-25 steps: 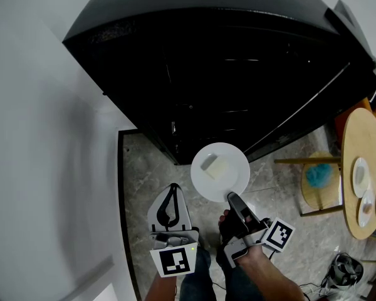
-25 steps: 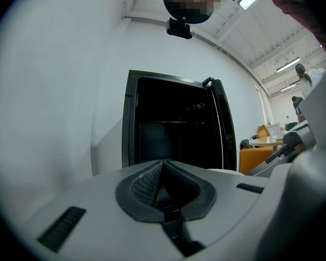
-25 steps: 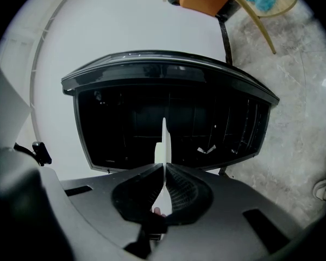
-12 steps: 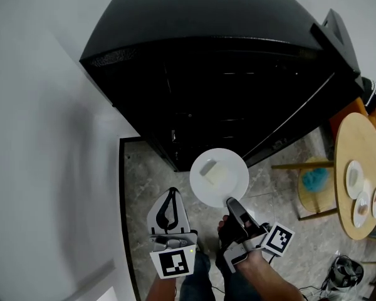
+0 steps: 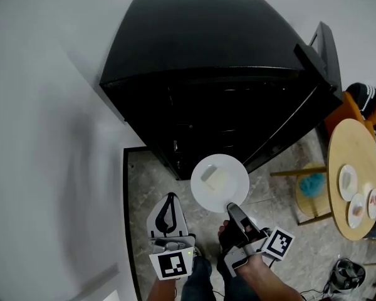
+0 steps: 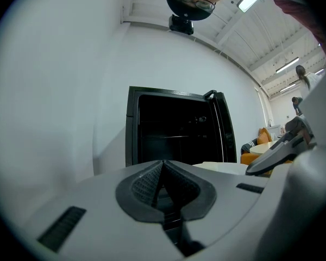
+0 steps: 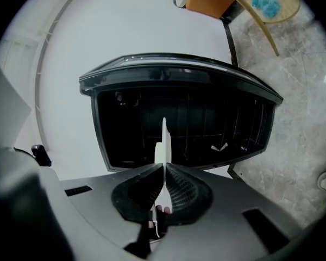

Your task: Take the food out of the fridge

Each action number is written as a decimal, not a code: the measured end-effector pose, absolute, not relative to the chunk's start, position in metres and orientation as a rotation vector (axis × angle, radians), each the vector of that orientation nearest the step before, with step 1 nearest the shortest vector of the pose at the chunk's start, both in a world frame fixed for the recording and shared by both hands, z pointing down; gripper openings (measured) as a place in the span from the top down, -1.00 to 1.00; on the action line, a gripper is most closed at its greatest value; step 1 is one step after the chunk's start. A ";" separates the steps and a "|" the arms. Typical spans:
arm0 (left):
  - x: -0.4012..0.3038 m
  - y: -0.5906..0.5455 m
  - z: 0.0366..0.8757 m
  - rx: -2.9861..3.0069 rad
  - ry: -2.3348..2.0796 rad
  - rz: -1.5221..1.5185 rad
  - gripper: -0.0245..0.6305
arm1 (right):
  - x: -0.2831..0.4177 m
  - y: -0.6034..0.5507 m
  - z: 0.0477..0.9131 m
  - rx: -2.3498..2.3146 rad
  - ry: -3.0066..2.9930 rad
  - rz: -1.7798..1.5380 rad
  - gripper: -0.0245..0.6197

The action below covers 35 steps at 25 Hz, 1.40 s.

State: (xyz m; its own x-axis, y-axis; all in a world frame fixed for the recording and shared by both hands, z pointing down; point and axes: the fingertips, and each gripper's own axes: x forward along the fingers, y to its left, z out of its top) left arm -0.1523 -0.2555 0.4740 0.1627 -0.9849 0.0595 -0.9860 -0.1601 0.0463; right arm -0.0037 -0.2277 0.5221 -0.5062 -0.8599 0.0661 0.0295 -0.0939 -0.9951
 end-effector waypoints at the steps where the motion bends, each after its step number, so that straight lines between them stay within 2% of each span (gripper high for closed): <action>1: -0.152 -0.255 0.471 2.341 -1.988 0.018 0.88 | -0.003 -0.227 0.518 -0.930 1.499 -1.677 0.82; 35: -0.139 -0.238 0.336 2.377 -2.036 -0.074 0.88 | 0.007 -0.206 0.385 -0.967 1.488 -1.655 0.82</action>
State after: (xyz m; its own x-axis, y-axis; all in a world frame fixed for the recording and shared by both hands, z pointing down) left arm -0.1392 -0.2382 0.3362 0.1530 -0.9878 -0.0287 -0.9873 -0.1541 0.0389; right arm 0.0068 -0.2062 0.3847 -0.4762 -0.8762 0.0749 0.0180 -0.0949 -0.9953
